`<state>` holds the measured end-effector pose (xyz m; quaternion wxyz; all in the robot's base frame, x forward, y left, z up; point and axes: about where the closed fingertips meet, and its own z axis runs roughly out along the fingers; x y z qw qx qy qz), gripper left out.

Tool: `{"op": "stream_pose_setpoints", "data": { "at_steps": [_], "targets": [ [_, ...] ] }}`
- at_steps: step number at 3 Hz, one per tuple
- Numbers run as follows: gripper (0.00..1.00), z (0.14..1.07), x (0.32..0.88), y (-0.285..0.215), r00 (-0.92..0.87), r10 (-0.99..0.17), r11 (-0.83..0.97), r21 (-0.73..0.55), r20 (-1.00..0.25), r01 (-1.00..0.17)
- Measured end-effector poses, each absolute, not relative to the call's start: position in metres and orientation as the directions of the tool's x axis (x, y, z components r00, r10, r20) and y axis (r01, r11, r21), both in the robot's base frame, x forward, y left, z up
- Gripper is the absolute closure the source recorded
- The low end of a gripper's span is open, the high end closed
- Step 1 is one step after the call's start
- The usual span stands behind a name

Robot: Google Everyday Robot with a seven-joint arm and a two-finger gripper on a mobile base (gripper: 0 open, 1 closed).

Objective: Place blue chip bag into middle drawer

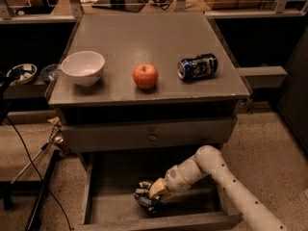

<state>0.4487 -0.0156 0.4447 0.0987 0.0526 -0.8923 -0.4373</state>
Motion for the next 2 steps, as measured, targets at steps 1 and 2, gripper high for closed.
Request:
{"op": "stream_pose_setpoints", "data": {
  "at_steps": [1, 2],
  "targets": [
    [0.28, 0.4447, 0.4487, -0.0156, -0.975, -0.180, 0.612, 0.791, 0.130, -0.007],
    [0.06, 0.4447, 0.4487, -0.0156, -0.975, -0.180, 0.612, 0.791, 0.130, -0.007]
  ]
}}
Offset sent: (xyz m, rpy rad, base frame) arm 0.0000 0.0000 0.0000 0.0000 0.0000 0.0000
